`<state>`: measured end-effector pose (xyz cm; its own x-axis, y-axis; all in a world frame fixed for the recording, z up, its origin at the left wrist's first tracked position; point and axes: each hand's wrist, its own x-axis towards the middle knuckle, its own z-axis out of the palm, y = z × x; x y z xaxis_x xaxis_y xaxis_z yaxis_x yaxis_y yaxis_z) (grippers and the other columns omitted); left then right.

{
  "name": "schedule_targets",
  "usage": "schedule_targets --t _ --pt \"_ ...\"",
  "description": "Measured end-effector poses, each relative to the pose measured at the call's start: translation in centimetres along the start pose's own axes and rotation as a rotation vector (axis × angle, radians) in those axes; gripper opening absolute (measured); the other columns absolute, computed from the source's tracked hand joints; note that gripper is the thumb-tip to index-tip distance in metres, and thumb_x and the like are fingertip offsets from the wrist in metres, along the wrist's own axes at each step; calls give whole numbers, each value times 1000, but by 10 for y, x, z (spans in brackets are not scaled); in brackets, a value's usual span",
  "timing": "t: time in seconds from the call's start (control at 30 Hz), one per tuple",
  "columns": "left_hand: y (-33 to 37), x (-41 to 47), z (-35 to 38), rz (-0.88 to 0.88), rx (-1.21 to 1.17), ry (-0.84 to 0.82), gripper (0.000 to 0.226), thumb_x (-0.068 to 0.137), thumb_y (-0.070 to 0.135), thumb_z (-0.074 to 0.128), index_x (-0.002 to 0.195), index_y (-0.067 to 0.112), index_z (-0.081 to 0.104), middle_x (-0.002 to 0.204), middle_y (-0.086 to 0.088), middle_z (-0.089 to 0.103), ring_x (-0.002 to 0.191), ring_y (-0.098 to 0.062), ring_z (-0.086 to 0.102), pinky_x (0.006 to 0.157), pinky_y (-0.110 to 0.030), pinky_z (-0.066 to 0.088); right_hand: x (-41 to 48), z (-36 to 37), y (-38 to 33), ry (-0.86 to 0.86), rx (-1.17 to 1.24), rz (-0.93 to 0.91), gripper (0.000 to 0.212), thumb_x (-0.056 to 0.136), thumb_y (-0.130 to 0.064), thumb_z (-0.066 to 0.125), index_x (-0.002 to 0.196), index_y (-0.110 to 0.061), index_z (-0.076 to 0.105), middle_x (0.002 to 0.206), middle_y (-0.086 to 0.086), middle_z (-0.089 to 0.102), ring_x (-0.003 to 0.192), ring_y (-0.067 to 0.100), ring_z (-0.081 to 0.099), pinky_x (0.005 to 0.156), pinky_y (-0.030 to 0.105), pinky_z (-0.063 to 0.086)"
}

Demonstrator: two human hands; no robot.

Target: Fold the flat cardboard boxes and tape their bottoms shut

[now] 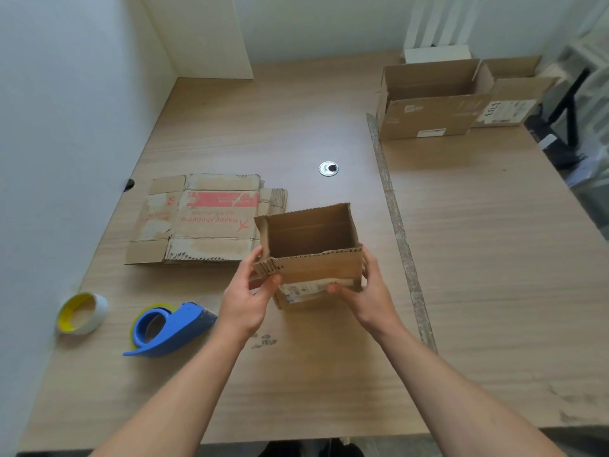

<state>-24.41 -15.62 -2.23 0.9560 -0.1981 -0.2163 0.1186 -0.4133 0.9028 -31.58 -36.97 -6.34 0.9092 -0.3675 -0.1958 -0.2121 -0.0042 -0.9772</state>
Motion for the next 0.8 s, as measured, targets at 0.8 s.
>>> schedule_targets --t 0.8 --pt "82 41 -46 300 24 -77 61 90 38 68 144 40 41 115 15 61 106 -6 61 82 -31 53 -15 6 -89 268 149 -169 57 76 -24 85 120 -46 56 120 -26 63 117 1 58 93 35 54"
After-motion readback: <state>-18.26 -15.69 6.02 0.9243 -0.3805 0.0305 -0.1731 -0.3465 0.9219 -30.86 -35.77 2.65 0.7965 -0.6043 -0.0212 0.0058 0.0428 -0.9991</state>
